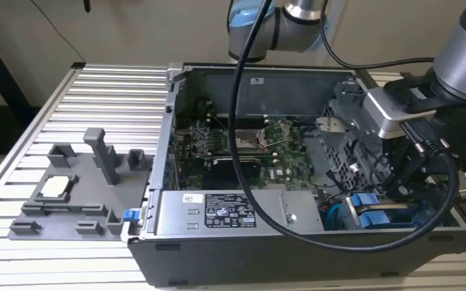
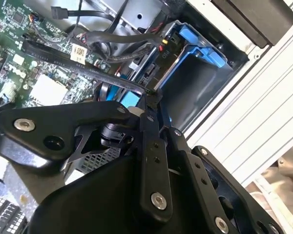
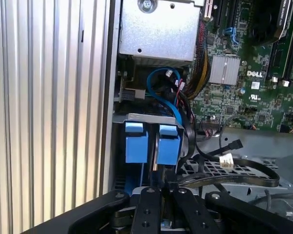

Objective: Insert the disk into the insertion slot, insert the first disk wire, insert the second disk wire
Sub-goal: 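Insert the second disk wire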

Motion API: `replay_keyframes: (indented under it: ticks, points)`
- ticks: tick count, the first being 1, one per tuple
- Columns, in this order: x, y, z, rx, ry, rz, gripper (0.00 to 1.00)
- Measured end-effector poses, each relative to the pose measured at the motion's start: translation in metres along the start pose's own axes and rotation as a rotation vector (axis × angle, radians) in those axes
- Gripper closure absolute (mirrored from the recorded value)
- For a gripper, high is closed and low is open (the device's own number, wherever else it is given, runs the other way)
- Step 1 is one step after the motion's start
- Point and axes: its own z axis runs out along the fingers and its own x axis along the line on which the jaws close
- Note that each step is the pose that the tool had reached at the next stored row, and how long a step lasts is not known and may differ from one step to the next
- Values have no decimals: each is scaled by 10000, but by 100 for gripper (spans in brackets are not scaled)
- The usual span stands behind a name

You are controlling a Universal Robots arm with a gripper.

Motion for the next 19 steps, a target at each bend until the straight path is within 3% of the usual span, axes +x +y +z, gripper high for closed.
replay_keyframes:
  ticks: [3, 8, 15, 19]
  points:
    - [2, 0, 12, 11, -3, 207, 84]
    - [3, -10, 36, 35, -237, 470, 84]
    - [-3, -49, 84, -158, -255, 486, 84]
    - [-7, -56, 110, -184, -320, 493, 84]
